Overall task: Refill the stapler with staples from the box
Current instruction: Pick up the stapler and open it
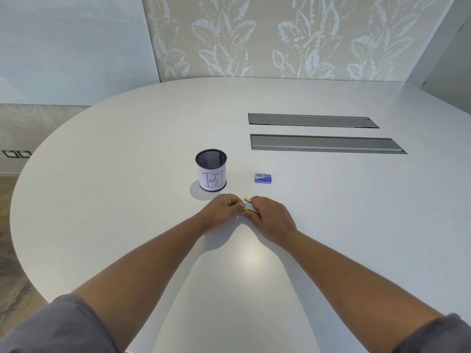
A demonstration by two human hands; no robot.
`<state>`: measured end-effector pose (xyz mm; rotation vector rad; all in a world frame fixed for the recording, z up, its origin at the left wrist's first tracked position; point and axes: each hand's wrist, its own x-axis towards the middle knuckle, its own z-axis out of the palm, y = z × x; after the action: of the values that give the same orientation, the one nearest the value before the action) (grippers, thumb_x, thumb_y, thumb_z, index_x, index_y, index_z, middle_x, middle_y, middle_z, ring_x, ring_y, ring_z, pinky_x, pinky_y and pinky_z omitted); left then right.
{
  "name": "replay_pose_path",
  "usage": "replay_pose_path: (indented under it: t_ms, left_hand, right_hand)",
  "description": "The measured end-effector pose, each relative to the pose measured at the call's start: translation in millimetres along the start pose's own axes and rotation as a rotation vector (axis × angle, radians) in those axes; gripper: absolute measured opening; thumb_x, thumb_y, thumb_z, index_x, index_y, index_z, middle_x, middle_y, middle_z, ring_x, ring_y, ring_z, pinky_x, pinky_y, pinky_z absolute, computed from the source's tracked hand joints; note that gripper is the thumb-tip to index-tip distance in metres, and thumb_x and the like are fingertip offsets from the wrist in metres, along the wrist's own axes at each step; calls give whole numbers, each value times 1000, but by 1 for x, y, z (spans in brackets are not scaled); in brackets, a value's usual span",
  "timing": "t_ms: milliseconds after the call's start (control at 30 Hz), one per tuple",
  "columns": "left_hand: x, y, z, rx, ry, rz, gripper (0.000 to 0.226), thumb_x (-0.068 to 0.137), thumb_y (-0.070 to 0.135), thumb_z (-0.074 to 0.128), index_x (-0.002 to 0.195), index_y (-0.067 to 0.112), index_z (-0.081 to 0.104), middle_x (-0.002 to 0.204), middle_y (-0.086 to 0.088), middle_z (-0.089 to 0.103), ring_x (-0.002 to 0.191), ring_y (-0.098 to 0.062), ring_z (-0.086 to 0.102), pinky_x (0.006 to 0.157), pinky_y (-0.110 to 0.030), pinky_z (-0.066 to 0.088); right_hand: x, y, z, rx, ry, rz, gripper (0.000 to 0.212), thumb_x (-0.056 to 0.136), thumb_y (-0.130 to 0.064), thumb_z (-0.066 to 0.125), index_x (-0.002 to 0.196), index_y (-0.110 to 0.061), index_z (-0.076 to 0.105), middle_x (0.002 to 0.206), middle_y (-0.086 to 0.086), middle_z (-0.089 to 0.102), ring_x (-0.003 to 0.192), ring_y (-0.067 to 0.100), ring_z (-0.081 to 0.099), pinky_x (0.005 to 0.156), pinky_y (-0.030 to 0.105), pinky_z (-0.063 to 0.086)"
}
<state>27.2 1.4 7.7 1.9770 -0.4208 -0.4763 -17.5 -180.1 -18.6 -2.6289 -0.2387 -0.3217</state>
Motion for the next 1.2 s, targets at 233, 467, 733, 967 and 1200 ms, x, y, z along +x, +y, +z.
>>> replay_pose_path:
  t_ms: [233, 467, 733, 967, 1200]
  left_hand:
    - [-3, 2, 0, 18, 11, 12, 23, 102, 21, 53, 85, 13, 66, 61, 15, 56, 47, 4, 44, 55, -15, 34]
    - [-7, -2, 3, 42, 106, 42, 31, 102, 28, 54, 90, 3, 67, 68, 5, 51, 64, -12, 42, 62, -26, 35]
    - [-6, -9, 8, 13, 216, 78, 46, 99, 44, 54, 74, 6, 60, 59, 7, 45, 56, -10, 37, 59, -29, 33]
    - [-5, -14, 11, -60, 398, 93, 34, 94, 45, 62, 72, 20, 62, 59, 6, 60, 60, -15, 69, 62, -27, 48]
    - [0, -10, 19, -163, 409, 97, 21, 93, 38, 66, 87, 18, 70, 67, 6, 65, 62, -8, 58, 65, -25, 50]
  right_hand:
    - [1, 4, 2, 7, 33, 11, 40, 93, -59, 57, 95, -20, 54, 84, -6, 57, 74, 17, 49, 64, 32, 37]
    - [-3, 4, 4, 91, 132, 25, 41, 86, -32, 72, 124, -19, 63, 108, 1, 67, 95, 23, 64, 78, 38, 54]
    - [-9, 6, 2, 146, 160, -51, 24, 94, -28, 68, 114, -16, 69, 99, 0, 64, 87, 16, 60, 73, 34, 52]
    - [-9, 0, -8, 455, 165, 132, 32, 100, -41, 58, 73, -23, 57, 63, -5, 50, 62, 5, 45, 60, 21, 37]
    - [-4, -7, -15, 919, 92, 381, 28, 103, -37, 53, 97, -13, 66, 75, -1, 67, 64, 10, 58, 63, 27, 47]
